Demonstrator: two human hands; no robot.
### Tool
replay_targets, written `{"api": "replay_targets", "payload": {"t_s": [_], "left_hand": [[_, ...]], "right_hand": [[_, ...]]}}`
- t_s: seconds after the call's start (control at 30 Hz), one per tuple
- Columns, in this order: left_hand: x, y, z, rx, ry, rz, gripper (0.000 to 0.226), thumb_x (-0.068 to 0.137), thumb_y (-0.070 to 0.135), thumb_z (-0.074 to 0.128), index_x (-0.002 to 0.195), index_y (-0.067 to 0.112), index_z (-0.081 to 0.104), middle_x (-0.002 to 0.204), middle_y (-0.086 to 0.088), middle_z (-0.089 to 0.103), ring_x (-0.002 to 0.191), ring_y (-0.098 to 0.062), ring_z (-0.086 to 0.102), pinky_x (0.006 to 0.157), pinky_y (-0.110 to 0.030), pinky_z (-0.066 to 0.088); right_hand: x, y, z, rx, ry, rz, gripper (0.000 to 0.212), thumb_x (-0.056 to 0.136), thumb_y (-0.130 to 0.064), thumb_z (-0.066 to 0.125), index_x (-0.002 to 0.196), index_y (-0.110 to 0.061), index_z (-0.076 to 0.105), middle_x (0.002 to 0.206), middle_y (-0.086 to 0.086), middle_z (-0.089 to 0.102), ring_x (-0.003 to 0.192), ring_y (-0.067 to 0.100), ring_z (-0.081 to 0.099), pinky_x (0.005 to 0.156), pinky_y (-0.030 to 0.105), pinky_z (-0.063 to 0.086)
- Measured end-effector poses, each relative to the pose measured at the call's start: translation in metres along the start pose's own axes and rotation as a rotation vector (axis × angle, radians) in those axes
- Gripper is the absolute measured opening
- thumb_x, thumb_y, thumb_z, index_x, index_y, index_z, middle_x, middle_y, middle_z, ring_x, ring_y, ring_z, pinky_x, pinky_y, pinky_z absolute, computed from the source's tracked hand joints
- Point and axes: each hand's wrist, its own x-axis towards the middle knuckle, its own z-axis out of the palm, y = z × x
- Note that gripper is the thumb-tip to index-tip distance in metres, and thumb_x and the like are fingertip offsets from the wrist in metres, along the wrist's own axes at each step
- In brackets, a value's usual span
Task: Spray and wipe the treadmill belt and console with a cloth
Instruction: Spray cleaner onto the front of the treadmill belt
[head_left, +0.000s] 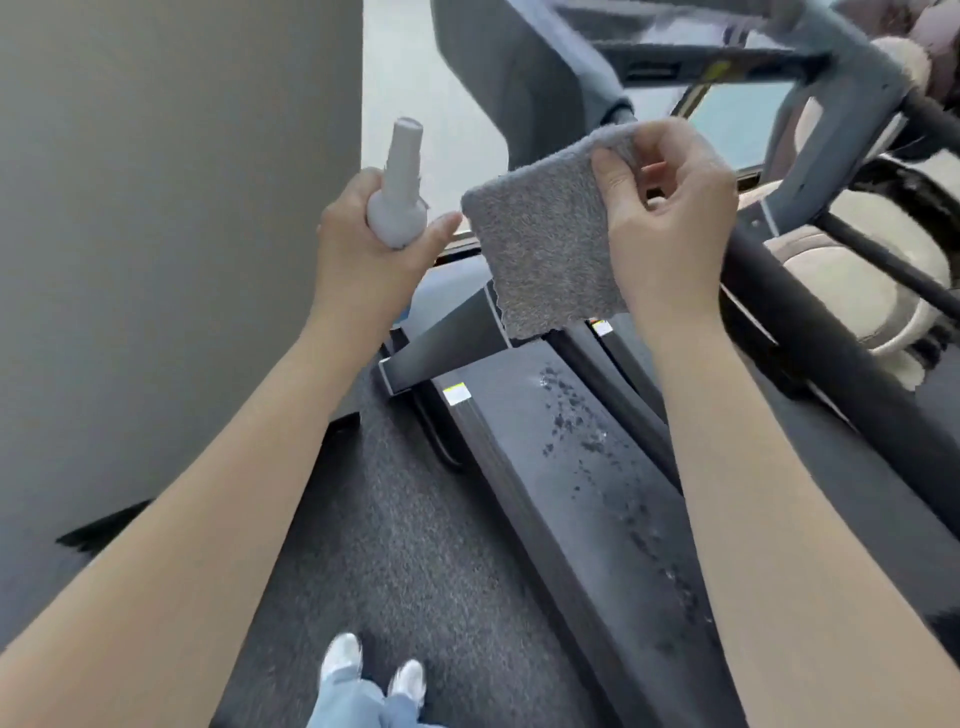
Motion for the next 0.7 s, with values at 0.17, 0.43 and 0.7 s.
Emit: {"api": "replay_targets", "payload": {"t_s": [0.17,0.43,0.7], "left_hand": [[-0.022,-0.085,-0.011,0.061,0.003,-0.107,0.034,0.077,0.028,0.077,0.088,0.005,0.055,0.08,-0.002,0.055,0.072,-0.014,0.049,0.073,-0.043,0.051],[-0.043,-0.196,0.002,0.063,-0.059,-0.161,0.032,0.078,0.026,0.078,0.085,0.006,0.054,0.077,0.001,0.057,0.069,-0.013,0.051,0.068,-0.036,0.049],[-0.064,-0.316,0.059,0.027,-0.122,-0.178,0.032,0.074,0.03,0.081,0.07,0.028,0.049,0.067,0.013,0.054,0.063,-0.006,0.049,0.063,-0.02,0.042]], "right_hand": [[-0.059,0.041,0.052,0.006,-0.073,0.078,0.012,0.091,-0.022,0.061,0.092,-0.011,0.065,0.082,-0.005,0.057,0.069,0.004,0.049,0.062,0.017,0.038],[-0.147,0.118,0.109,0.02,-0.148,0.193,0.002,0.089,-0.019,0.061,0.087,-0.02,0.061,0.08,-0.017,0.053,0.069,0.002,0.049,0.063,0.015,0.037],[-0.212,0.245,0.149,0.005,-0.154,0.293,0.001,0.088,-0.019,0.064,0.087,-0.02,0.063,0.083,-0.013,0.059,0.075,0.006,0.055,0.065,0.02,0.042]]}}
